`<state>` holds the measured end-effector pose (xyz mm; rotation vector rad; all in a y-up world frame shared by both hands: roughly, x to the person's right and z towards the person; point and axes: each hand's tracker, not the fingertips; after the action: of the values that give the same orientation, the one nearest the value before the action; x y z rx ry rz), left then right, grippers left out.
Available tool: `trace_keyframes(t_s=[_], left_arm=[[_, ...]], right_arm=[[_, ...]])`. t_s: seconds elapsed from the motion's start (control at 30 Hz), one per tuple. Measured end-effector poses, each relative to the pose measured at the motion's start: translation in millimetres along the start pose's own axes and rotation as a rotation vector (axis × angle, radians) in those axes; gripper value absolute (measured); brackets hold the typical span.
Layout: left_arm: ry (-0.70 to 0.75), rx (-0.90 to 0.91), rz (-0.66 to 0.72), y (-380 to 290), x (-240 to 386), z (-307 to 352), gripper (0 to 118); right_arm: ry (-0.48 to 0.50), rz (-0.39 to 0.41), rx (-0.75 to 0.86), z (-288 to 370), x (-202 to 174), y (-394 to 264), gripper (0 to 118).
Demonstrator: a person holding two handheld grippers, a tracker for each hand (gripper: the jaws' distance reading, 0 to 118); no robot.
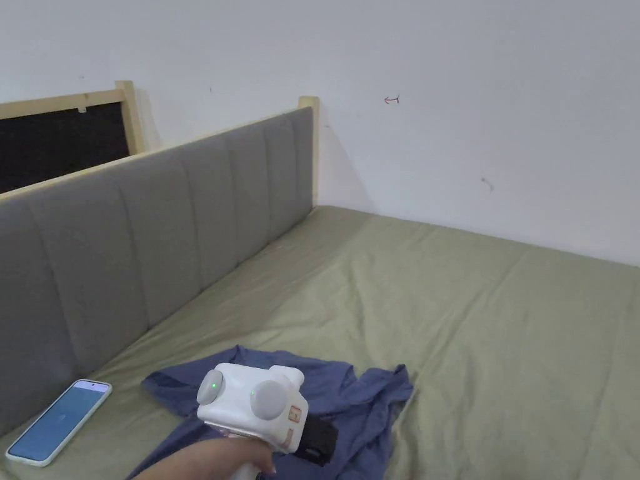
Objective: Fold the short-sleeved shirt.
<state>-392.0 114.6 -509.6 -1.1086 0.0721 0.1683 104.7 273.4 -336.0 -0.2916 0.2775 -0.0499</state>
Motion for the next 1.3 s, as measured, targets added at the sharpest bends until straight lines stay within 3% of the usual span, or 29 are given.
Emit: trace_keyframes(t_s=[0.03,0.1,0.2,0.33,0.4,0.47,0.53,0.73,0.97,1.2,1.3], left_arm=[[0.036,-0.082,0.014,3.1,0.9,-15.4,113],[0.128,-0.451,0.0,4.4,0.7,-70.1,118],[0.029,-0.193,0.064,-7.5,-4.2,-41.1,118],[0.037,-0.161,0.045,-22.4,-5.4,-37.5,118],[0.076,-0.037,0.064,-33.7,-1.5,-24.8,111],[0.055,0.033,0.063,-42.4,-0.1,-10.3,79],[0.047,0.091,0.053,-43.3,-1.2,10.3,7],[0.019,0.247,0.048,-38.7,-6.0,102.7,7],[-0.045,0.575,-0.14,-10.0,43.9,269.3,7],[-0.279,0.748,-0.369,9.1,168.6,383.8,7],[-0.474,0.701,-0.425,14.5,218.4,396.7,7]], right_arm=[[-0.003,0.009,-0.008,-0.8,1.3,-1.6,0],[-0.003,0.02,-0.019,-3.4,3.3,-3.8,0],[0.006,0.017,-0.033,-6.2,2.7,-4.1,0],[0.034,-0.011,-0.024,-8.4,0.7,-6.0,0],[0.046,-0.019,-0.031,-9.5,-0.8,-7.2,0],[0.063,-0.018,-0.04,-8.4,-2.5,-6.7,0],[0.082,-0.008,-0.032,-3.6,-1.6,-5.2,0],[0.087,-0.014,0.015,14.1,6.7,4.4,0],[0.056,-0.079,0.073,39.6,24.1,13.3,0],[0.0,-0.122,0.167,84.8,38.4,30.6,0],[-0.028,-0.123,0.2,105.1,48.2,35.8,0]])
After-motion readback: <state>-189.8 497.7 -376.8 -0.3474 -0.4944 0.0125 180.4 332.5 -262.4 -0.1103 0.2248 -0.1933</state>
